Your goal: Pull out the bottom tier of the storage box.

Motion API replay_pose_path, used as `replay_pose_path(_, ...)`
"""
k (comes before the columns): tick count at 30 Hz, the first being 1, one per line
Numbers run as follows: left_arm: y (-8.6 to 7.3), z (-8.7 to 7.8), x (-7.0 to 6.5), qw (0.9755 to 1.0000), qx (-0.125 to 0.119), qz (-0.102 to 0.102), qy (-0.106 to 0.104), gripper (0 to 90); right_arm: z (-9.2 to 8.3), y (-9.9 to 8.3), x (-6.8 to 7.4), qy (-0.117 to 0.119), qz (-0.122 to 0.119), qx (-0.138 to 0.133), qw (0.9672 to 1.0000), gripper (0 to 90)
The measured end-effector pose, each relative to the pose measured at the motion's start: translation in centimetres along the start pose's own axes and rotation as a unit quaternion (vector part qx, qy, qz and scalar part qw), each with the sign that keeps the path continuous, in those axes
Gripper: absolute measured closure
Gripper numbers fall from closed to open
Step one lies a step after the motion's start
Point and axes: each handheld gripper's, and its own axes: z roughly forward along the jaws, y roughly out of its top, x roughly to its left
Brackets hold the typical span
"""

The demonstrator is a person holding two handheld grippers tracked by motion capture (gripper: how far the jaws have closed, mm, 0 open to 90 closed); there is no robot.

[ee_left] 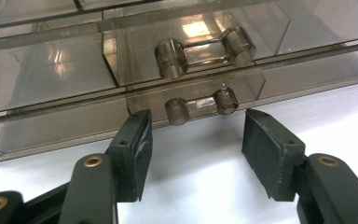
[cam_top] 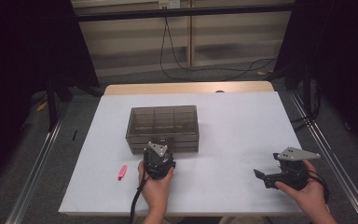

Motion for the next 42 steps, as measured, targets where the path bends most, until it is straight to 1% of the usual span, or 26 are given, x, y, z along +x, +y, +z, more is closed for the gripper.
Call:
replay_pose_path(4, 0.02, 0.0, -0.02, 1.0, 0.002, 0.002, 0.001, 43.2, 0.02, 0.01, 0.04, 0.0, -0.001, 0.0, 1.0, 4.1)
replay_pose_path(5, 0.01, 0.0, -0.05, 1.0, 0.002, 0.003, -0.001, 45.1, 0.04, 0.01, 0.04, 0.001, -0.001, 0.0, 1.0, 4.1)
replay_pose_path(11, 0.03, 0.01, 0.12, 1.0, 0.002, 0.001, -0.008, 46.5, 0.1, 0.02, 0.13, 0.002, -0.003, 0.001, 1.0, 4.1)
replay_pose_path(12, 0.03, 0.02, 0.1, 1.0, 0.001, -0.002, -0.007, 46.8, 0.11, 0.02, 0.14, 0.002, -0.003, 0.001, 1.0, 4.1)
replay_pose_path(14, 0.05, 0.01, 0.1, 1.0, 0.003, 0.0, -0.007, 47.6, 0.12, 0.03, 0.16, 0.002, -0.002, 0.001, 1.0, 4.1)
replay_pose_path(15, 0.06, 0.03, 0.08, 1.0, 0.001, -0.005, -0.005, 47.6, 0.1, 0.03, 0.2, -0.001, -0.001, 0.002, 1.0, 4.1)
replay_pose_path(16, 0.06, 0.0, 0.09, 1.0, 0.002, -0.002, -0.003, 48.1, 0.12, 0.03, 0.17, 0.0, -0.002, 0.001, 1.0, 4.2)
replay_pose_path(20, 0.12, -0.09, -0.04, 1.0, -0.001, -0.009, 0.003, 48.4, 0.12, 0.03, 0.16, 0.001, -0.002, 0.001, 1.0, 4.1)
replay_pose_path(23, 0.23, -0.13, -0.21, 0.9999, -0.003, -0.014, 0.0, 48.4, 0.13, 0.04, 0.15, 0.0, -0.002, 0.001, 1.0, 4.1)
replay_pose_path(25, 0.32, -0.1, -0.26, 0.9999, 0.0, -0.015, 0.001, 48.4, 0.11, 0.06, 0.17, -0.001, -0.001, 0.0, 1.0, 4.1)
replay_pose_path(26, 0.34, -0.07, -0.34, 0.9998, 0.0, -0.019, 0.0, 48.9, 0.12, 0.05, 0.17, -0.002, -0.002, 0.0, 1.0, 4.1)
replay_pose_path(27, 0.37, 0.03, -0.43, 0.9998, 0.006, -0.017, 0.002, 49.2, 0.11, 0.06, 0.18, -0.001, -0.001, -0.001, 1.0, 4.1)
replay_pose_path(30, 0.36, 0.14, -0.54, 0.9998, 0.01, -0.019, 0.005, 50.0, 0.11, 0.05, 0.19, -0.001, -0.002, 0.0, 1.0, 4.1)
replay_pose_path(32, 0.39, 0.15, -0.58, 0.9996, 0.01, -0.024, 0.009, 51.0, 0.15, 0.06, 0.21, -0.001, -0.003, 0.0, 1.0, 4.1)
replay_pose_path(33, 0.42, 0.14, -0.53, 0.9995, 0.011, -0.026, 0.012, 52.7, 0.16, 0.06, 0.21, -0.001, -0.003, 0.0, 1.0, 4.1)
replay_pose_path(34, 0.44, 0.16, -0.47, 0.9994, 0.012, -0.031, 0.01, 54.9, 0.18, 0.06, 0.21, -0.001, -0.003, 0.0, 1.0, 4.1)
replay_pose_path(36, 0.52, 0.18, -0.46, 0.9991, 0.016, -0.038, 0.008, 55.4, 0.21, 0.07, 0.2, -0.001, -0.004, 0.001, 1.0, 4.1)
replay_pose_path(39, 0.59, 0.2, -0.57, 0.999, 0.019, -0.04, 0.013, 55.7, 0.25, 0.07, 0.18, -0.002, -0.003, 0.0, 1.0, 4.1)
replay_pose_path(42, 0.57, 0.18, -0.63, 0.9986, 0.018, -0.048, 0.012, 56.8, 0.27, 0.08, 0.18, -0.003, -0.003, 0.0, 1.0, 4.1)
